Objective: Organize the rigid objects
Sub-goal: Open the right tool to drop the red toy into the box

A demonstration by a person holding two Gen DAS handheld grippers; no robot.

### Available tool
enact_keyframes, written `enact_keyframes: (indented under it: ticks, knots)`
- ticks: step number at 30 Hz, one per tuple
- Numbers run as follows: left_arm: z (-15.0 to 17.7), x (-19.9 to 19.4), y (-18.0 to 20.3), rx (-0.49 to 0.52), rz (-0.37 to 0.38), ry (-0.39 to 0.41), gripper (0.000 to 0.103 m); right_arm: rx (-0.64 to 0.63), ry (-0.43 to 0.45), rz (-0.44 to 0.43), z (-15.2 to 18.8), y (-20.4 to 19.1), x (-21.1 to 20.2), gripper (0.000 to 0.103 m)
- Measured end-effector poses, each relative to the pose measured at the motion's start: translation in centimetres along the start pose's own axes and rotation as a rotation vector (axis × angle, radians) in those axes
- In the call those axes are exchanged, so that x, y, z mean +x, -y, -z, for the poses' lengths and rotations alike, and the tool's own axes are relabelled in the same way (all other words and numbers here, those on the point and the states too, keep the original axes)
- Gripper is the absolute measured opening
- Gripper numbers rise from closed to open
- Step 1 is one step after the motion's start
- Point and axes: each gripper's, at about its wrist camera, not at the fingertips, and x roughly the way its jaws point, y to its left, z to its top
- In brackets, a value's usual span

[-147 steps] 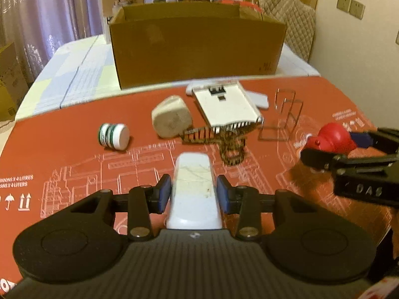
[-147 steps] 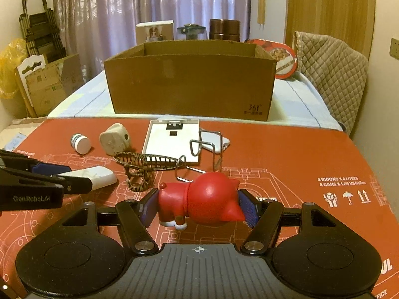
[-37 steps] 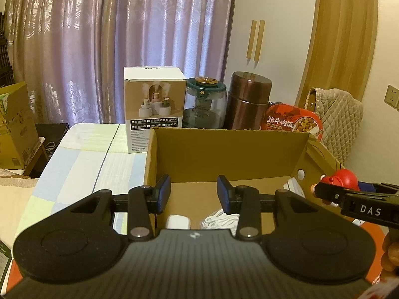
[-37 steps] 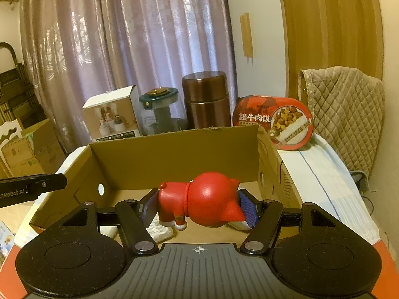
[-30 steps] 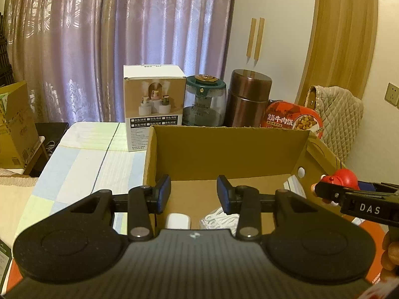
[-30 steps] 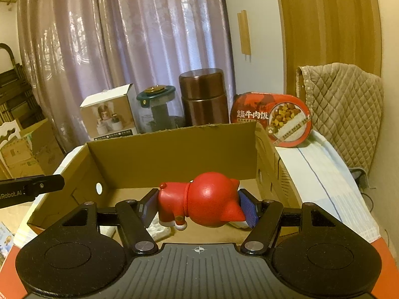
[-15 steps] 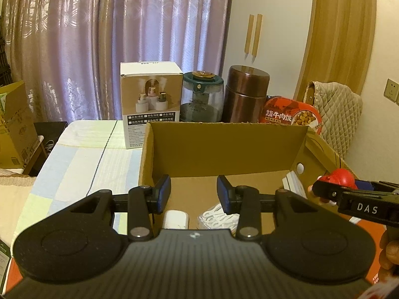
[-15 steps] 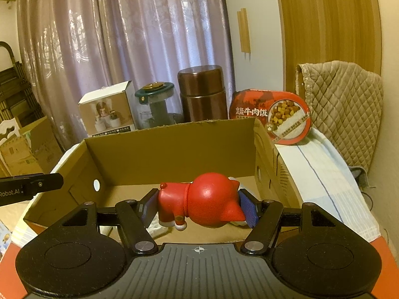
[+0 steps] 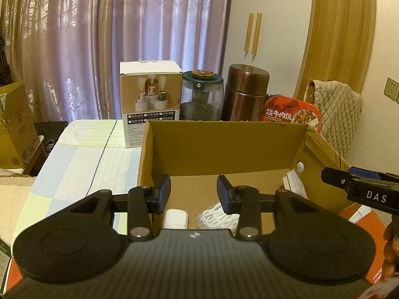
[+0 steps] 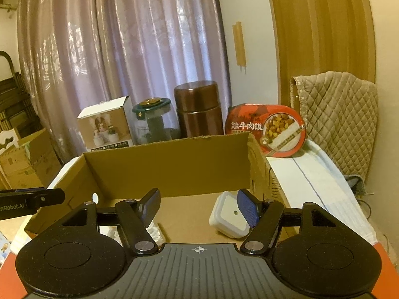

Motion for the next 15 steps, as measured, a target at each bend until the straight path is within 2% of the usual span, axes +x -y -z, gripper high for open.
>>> enact_keyframes:
  ticks: [8,15]
  knots:
    - [-0.2,-0.7,-0.1,-0.006,-0.004,0.017,0.035,-0.005,0.029,0.007,0.0,0.1,-0.9,0.066]
    - [0.1,-3.3,-0.3,-0.013,-0.021,0.049,0.035,0.009,0.085,-0.013,-0.2,-0.2,-3.6,0.066]
